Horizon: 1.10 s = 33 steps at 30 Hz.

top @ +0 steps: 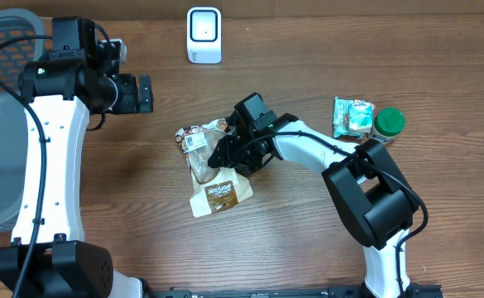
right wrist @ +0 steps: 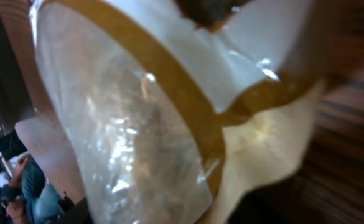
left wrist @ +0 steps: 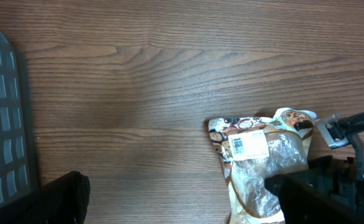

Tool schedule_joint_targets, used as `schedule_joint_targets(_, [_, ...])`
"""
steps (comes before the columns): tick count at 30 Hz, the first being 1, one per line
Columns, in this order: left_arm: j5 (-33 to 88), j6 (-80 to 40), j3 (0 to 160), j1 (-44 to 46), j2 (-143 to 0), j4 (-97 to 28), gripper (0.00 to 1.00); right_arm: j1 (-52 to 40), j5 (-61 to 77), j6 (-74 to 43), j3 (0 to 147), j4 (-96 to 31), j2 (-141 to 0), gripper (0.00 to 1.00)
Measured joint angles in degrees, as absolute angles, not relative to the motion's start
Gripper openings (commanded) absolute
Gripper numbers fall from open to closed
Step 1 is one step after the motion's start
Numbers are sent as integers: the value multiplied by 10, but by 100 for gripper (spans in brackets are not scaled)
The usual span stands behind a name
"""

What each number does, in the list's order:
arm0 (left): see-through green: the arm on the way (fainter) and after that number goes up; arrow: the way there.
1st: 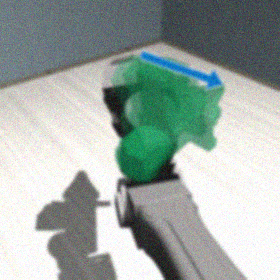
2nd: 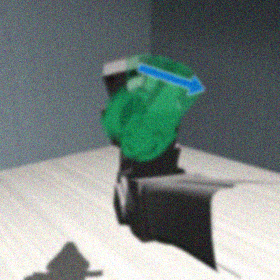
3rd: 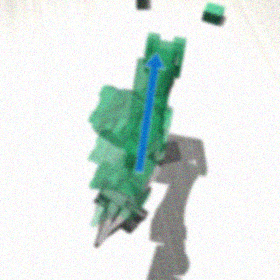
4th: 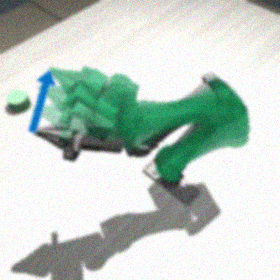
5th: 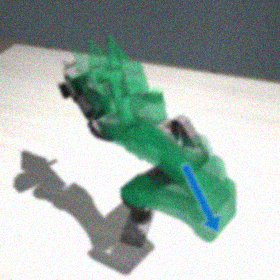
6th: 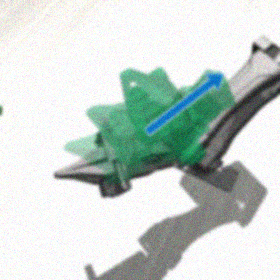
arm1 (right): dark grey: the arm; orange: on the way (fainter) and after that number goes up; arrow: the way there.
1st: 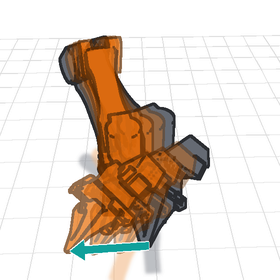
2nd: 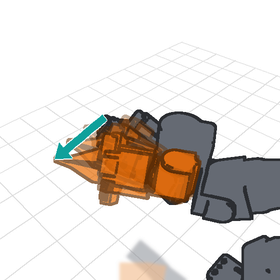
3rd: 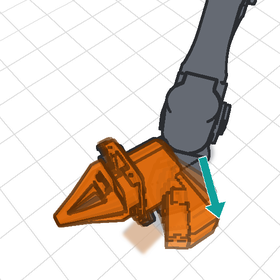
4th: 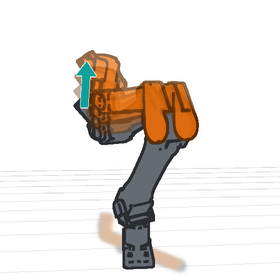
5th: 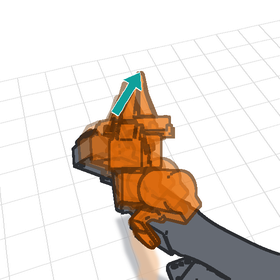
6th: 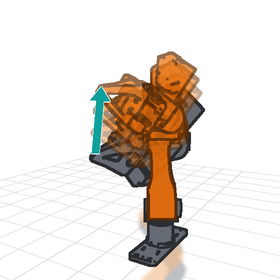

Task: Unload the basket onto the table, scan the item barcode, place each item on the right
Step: 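Grasp the clear-and-brown snack bag with the right gripper and drag it right, then lift the snack bag up off the table with the right gripper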

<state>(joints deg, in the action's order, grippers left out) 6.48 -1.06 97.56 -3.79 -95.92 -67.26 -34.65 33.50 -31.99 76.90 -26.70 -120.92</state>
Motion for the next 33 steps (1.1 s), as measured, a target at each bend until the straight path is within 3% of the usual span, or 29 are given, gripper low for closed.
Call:
schedule_joint_targets(7, [65,-11,976,-38,-959,-673,99,-349,356,-338,769,-250,-1216,7])
schedule_joint_targets(9, [65,-11,976,-38,-959,-673,100,-349,370,-342,770,-247,-1216,4])
schedule_joint_targets(23, [65,-11,976,-38,-959,-673,99,-340,420,-340,771,-247,-1217,4])
schedule_joint_targets(33, [65,-10,976,-38,-959,-673,100,-267,477,-248,770,-270,-1182,4])
